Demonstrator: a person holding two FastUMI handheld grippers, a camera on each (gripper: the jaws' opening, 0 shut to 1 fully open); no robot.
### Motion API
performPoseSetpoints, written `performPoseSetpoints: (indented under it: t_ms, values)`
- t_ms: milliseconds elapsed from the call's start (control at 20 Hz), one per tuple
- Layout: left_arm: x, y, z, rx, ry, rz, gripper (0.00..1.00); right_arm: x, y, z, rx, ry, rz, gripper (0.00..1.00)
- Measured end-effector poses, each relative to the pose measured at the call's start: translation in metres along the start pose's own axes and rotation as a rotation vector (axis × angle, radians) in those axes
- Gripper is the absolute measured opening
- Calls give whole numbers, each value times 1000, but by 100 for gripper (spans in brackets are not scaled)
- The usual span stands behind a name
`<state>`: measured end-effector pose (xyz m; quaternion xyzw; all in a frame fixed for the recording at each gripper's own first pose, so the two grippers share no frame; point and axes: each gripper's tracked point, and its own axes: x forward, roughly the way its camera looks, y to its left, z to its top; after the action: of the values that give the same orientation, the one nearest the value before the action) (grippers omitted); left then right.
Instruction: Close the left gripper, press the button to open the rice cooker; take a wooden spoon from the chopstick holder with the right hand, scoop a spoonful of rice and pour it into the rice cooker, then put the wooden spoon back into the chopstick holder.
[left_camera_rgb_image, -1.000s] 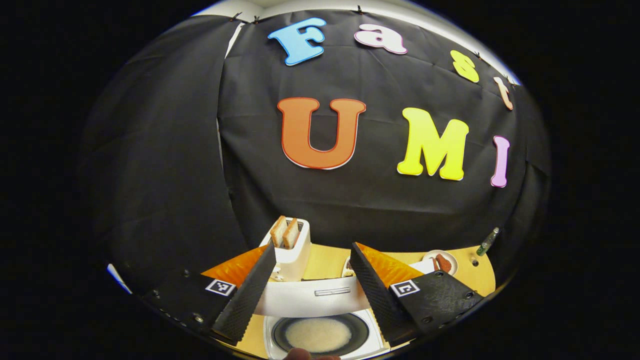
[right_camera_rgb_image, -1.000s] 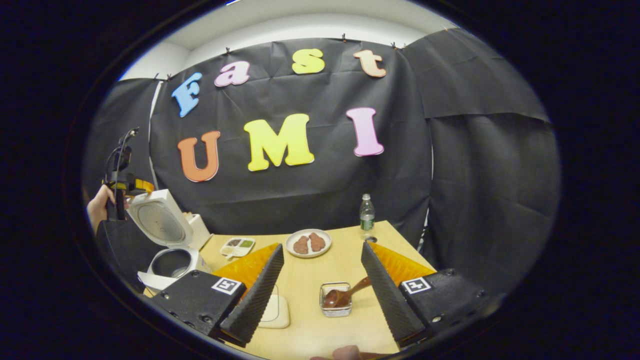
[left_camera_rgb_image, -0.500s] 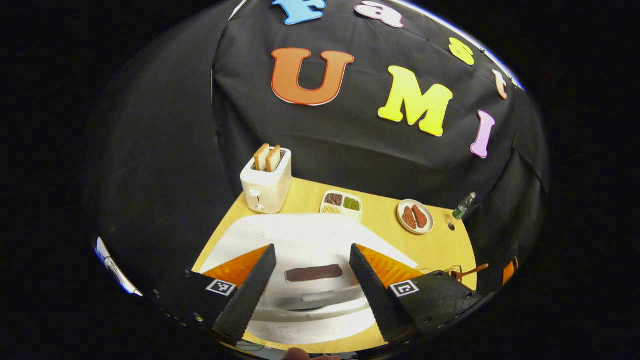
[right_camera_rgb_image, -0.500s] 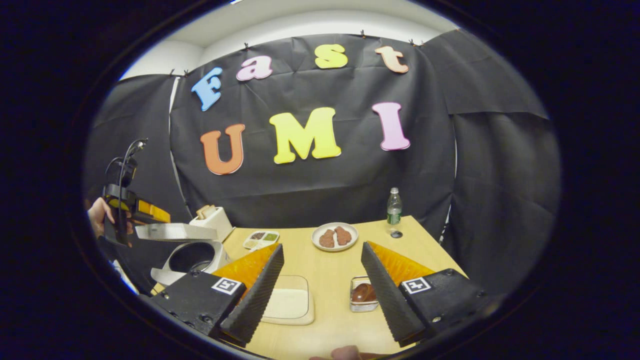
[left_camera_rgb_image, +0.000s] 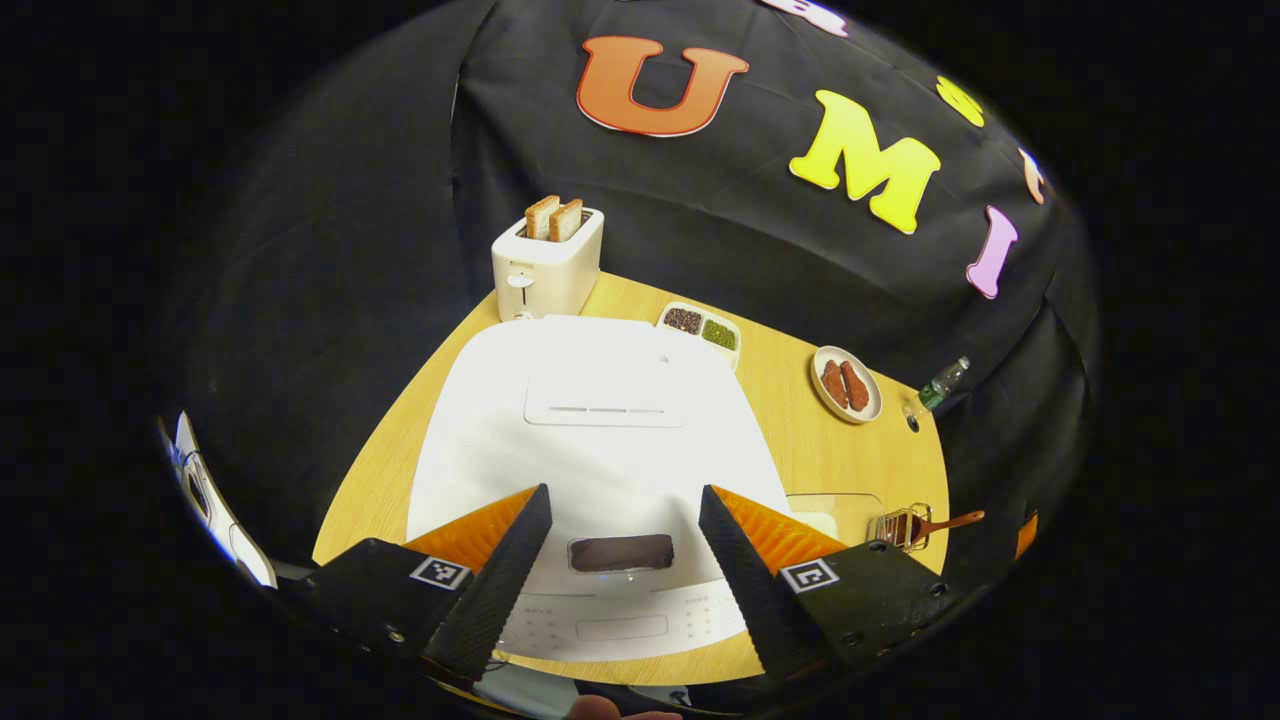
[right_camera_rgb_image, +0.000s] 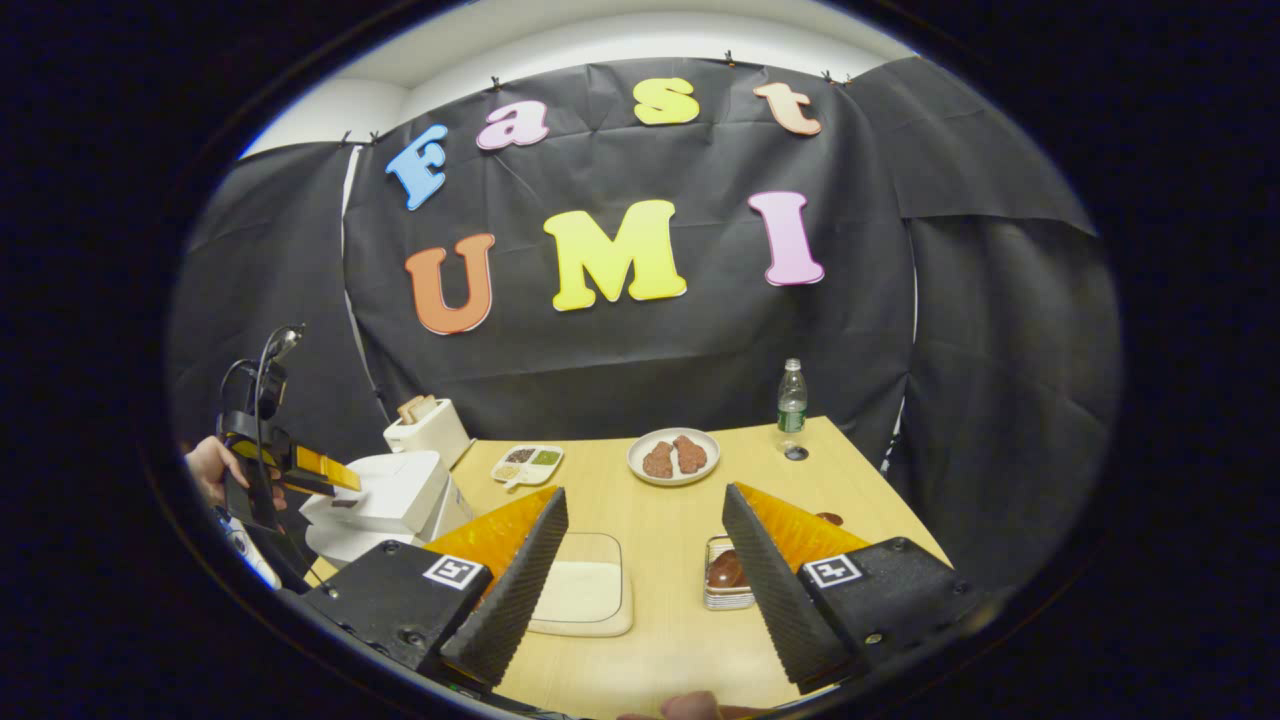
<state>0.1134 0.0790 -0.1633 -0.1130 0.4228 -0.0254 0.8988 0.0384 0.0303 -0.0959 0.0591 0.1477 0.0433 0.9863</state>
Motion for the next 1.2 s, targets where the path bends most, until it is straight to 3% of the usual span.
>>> performPoseSetpoints:
  t_ms: [700, 900, 1200]
  values:
    - [17, 8, -26, 20, 44, 87, 98, 11, 7, -10, 2, 49, 34, 100]
    - [19, 10, -30, 105, -7, 118, 99, 15, 9, -17, 17, 67, 42, 99]
    - [21, 9, -25, 109, -74, 124, 98, 15, 19, -18, 61, 71, 63, 100]
